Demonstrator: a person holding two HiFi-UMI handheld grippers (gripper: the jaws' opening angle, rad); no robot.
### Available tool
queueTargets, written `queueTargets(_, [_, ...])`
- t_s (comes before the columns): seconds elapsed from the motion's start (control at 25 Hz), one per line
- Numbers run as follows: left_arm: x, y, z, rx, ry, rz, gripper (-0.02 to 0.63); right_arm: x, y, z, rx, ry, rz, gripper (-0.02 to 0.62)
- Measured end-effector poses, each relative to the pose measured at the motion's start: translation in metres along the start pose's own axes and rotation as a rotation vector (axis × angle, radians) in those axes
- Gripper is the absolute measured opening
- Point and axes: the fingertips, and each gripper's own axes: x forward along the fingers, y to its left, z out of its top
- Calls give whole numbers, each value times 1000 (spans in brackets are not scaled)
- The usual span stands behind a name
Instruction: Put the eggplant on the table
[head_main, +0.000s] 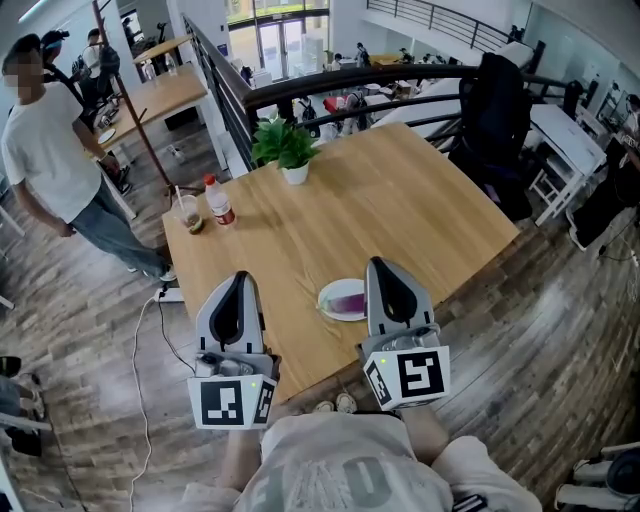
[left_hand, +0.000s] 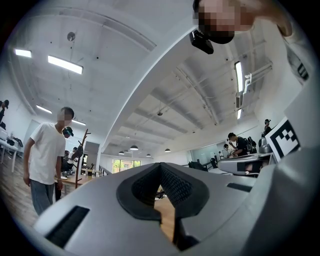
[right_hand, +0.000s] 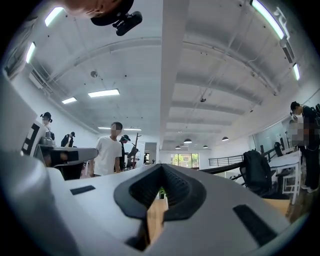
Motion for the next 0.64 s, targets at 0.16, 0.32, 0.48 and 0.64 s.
queueTargets(0.16, [2, 2, -4, 2, 2, -3, 9, 2, 0, -2, 3, 5, -5, 18])
queueTargets(0.32, [4, 1, -4, 2, 2, -11, 9, 2, -1, -2, 0, 10, -13, 18])
queueTargets(0.48, [7, 1, -2, 3, -1, -11, 9, 3, -3, 0, 2, 13, -11, 18])
queueTargets(0.64, [10, -2, -4, 3, -1, -17, 9, 4, -6, -1, -4, 12, -13, 18])
